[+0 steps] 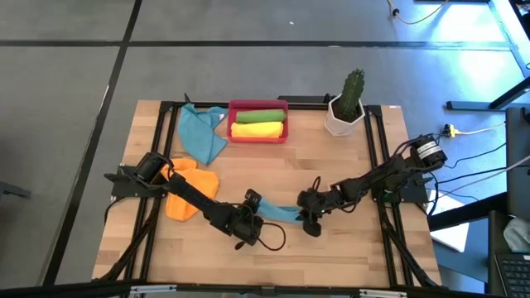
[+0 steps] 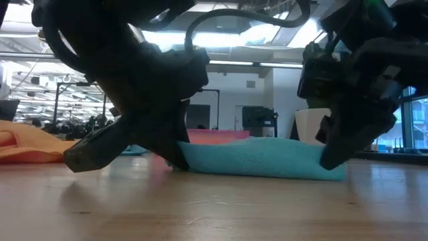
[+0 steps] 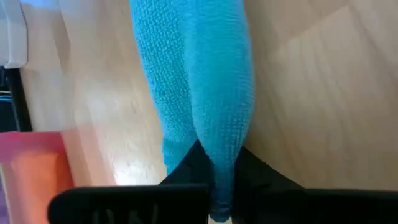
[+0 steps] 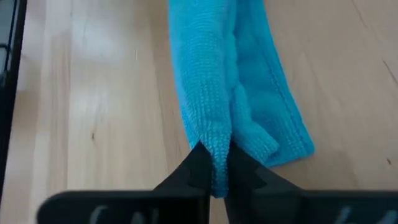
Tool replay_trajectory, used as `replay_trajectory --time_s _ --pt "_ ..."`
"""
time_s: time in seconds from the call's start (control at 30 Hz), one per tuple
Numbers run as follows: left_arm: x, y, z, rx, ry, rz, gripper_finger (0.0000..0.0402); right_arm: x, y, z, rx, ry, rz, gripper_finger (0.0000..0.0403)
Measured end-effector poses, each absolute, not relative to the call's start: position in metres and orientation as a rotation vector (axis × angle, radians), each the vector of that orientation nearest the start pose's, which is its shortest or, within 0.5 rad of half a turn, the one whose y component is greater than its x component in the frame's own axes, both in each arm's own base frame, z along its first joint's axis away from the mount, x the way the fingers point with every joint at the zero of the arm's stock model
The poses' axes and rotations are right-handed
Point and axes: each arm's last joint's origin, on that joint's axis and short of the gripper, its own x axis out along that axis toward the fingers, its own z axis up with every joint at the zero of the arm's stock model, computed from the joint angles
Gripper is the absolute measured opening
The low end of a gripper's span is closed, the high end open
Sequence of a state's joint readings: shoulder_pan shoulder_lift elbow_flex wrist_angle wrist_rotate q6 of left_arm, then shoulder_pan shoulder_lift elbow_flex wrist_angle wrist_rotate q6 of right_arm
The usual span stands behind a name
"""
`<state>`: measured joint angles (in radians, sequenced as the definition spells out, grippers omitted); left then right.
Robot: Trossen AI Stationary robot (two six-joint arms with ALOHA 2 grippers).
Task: Roll microfiber towels into tight, uniform cylinder then place into a basket
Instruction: Roll the bottom blue towel, then put the rolled bottom blue towel into the red bin
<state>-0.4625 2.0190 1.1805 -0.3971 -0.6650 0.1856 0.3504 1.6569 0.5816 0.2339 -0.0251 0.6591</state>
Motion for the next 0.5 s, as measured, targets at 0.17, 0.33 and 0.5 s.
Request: replay_trajectory --time_s 0.17,0.33,0.5 --pt "0.340 -0.153 0.114 0.828 1.067 0.069 0.0006 0.258 0.095 0.122 0.337 0.854 0.123 0.0065" --pt "0.340 -0.154 0.114 0.798 1.070 0.066 0.0004 0.252 0.092 0.133 0.234 0.847 0.127 0.0128" --pt "0.339 -0.154 0.114 0.780 1.071 0.067 0.0002 0.244 0.088 0.149 0.203 0.825 0.093 0.0208"
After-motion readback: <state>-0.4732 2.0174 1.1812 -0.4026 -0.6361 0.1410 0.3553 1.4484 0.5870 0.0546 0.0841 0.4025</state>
